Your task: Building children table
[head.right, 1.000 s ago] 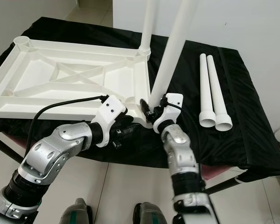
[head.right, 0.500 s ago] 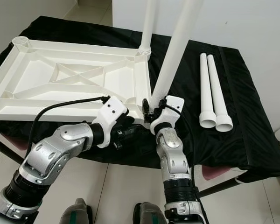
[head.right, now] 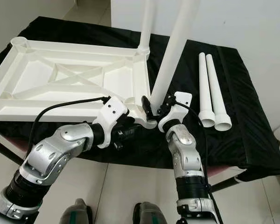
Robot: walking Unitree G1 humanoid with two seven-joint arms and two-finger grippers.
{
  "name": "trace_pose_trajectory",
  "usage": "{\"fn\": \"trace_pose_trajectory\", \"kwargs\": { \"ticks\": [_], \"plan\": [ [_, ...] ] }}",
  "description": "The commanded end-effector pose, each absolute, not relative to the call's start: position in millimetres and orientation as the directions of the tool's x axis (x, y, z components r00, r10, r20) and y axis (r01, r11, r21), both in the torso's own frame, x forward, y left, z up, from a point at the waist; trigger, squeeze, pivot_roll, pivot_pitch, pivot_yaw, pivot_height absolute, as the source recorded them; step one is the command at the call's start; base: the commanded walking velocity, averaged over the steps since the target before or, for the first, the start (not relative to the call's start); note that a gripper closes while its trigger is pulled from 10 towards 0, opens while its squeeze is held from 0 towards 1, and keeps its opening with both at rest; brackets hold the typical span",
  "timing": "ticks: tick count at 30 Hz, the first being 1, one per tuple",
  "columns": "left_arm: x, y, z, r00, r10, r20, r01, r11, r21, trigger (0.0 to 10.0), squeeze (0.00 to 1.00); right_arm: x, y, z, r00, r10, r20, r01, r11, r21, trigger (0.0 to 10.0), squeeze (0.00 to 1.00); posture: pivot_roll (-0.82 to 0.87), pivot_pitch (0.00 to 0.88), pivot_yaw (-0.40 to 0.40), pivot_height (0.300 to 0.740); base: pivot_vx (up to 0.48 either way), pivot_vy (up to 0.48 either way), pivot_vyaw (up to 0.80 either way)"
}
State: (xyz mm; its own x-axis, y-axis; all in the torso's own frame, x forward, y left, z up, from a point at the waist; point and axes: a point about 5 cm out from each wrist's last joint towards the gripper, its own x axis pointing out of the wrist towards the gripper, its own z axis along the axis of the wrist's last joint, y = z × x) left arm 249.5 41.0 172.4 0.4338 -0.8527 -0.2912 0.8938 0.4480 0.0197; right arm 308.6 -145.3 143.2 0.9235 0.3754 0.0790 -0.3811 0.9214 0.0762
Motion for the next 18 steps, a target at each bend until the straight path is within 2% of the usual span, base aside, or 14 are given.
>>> {"fn": "trace_pose_trajectory", "kwargs": {
  "ticks": [1, 5, 11, 14, 15, 16, 17, 18],
  "plan": [
    [250, 41, 172, 0.449, -0.842, -0.299, 0.887, 0.460, 0.036, 10.0, 0.00, 311, -150, 142, 0.895, 0.442, 0.063, -0.446, 0.893, 0.067, 10.0, 0.00, -0.03, 0.006, -0.058, 0.740, 0.000, 0.000, 0.00],
    [250, 41, 173, 0.447, -0.843, -0.299, 0.888, 0.458, 0.037, 10.0, 0.00, 313, -156, 140, 0.796, 0.605, 0.031, -0.605, 0.794, 0.050, 10.0, 0.00, -0.04, 0.010, -0.050, 0.740, 0.000, 0.000, 0.00],
    [251, 43, 174, 0.451, -0.841, -0.299, 0.886, 0.462, 0.038, 10.0, 0.00, 314, -160, 134, 0.711, 0.703, -0.016, -0.702, 0.711, 0.024, 10.0, 0.00, -0.03, 0.016, -0.043, 0.740, 0.000, 0.000, 0.00],
    [252, 43, 174, 0.455, -0.839, -0.298, 0.884, 0.466, 0.038, 10.0, 0.00, 318, -163, 132, 0.696, 0.717, -0.027, -0.717, 0.697, 0.026, 10.0, 0.00, -0.03, 0.017, -0.043, 0.740, 0.000, 0.000, 0.00],
    [252, 44, 174, 0.457, -0.838, -0.298, 0.883, 0.468, 0.039, 10.0, 0.00, 320, -164, 131, 0.693, 0.720, -0.031, -0.720, 0.694, 0.023, 8.7, 0.00, -0.02, 0.018, -0.043, 0.740, 0.000, 0.000, 0.00],
    [253, 44, 175, 0.460, -0.836, -0.298, 0.882, 0.470, 0.040, 10.0, 0.00, 322, -165, 131, 0.689, 0.724, -0.029, -0.724, 0.689, 0.023, 5.0, 0.00, -0.02, 0.018, -0.043, 0.740, 0.000, 0.000, 0.00],
    [253, 44, 175, 0.460, -0.836, -0.298, 0.882, 0.470, 0.040, 10.0, 0.00, 322, -165, 131, 0.689, 0.724, -0.029, -0.724, 0.689, 0.023, 5.0, 0.00, -0.02, 0.018, -0.043, 0.740, 0.000, 0.000, 0.00],
    [253, 44, 175, 0.460, -0.836, -0.298, 0.881, 0.471, 0.041, 10.0, 0.00, 323, -166, 131, 0.687, 0.726, -0.028, -0.726, 0.687, 0.024, 2.0, 0.00, -0.02, 0.018, -0.043, 0.740, 0.000, 0.000, 0.00]
  ]
}}
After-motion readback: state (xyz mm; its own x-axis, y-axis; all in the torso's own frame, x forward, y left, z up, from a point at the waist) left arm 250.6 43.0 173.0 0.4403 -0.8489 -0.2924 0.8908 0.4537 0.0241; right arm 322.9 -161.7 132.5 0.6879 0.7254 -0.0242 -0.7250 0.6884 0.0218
